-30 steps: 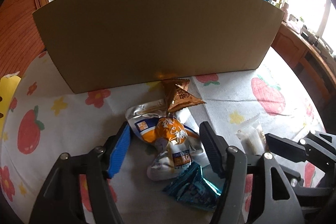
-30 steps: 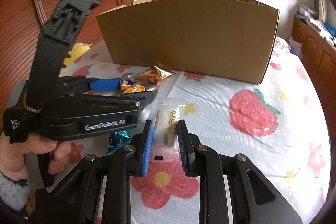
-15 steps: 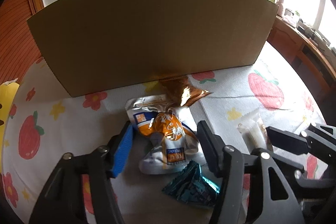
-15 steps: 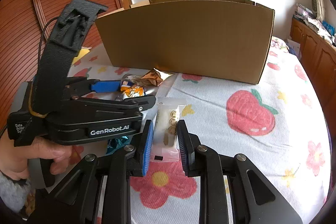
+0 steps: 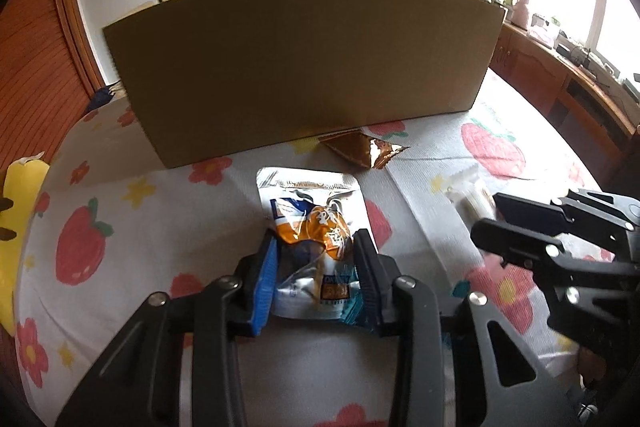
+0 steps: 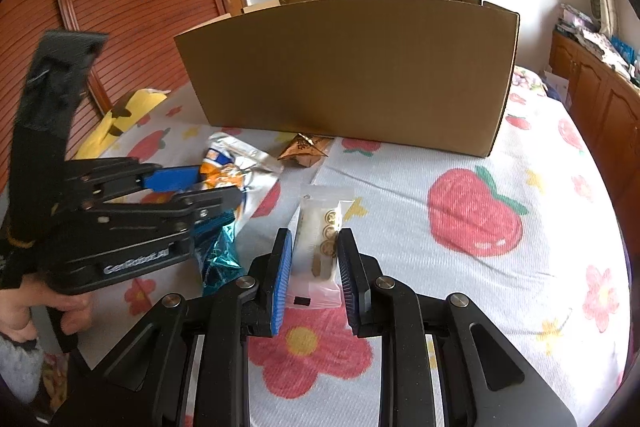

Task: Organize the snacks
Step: 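Close the left tool on the orange-and-white packet while the right tool holds the pastry packet, then carry the orange packet and pastry packet over the box with both tools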

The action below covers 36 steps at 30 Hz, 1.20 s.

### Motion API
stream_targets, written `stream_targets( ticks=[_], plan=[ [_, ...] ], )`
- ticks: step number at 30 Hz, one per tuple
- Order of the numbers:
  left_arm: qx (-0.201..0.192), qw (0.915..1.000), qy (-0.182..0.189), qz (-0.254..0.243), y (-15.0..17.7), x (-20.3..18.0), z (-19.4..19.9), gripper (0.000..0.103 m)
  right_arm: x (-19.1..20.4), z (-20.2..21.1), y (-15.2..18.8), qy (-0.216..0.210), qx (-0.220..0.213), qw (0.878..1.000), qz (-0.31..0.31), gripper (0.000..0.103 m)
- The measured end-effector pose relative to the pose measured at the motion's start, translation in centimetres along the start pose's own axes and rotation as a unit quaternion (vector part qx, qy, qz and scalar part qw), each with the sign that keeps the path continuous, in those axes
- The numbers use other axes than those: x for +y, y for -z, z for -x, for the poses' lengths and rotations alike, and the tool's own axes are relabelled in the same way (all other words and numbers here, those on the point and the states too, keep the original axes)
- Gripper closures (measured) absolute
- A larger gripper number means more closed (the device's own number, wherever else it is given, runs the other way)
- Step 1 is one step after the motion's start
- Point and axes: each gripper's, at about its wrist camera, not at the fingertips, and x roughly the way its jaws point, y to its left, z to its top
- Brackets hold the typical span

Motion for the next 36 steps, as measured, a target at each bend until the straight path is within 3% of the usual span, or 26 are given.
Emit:
stream_targets(
  ticks=[15, 36],
  plan=[
    [-0.060, 0.9980, -0.007, 0.022, 1.6, 1.7, 4.1, 0.072, -0.1, 0.1, 0.0, 0.001, -0.002, 1.000, 0.000, 0.082],
    [-0.123, 0.9920, -0.008, 0.026, 0.8, 2.1, 7.4, 0.073, 0.3, 0.7, 0.2, 0.007, -0.018, 1.000, 0.008, 0.082]
  ],
)
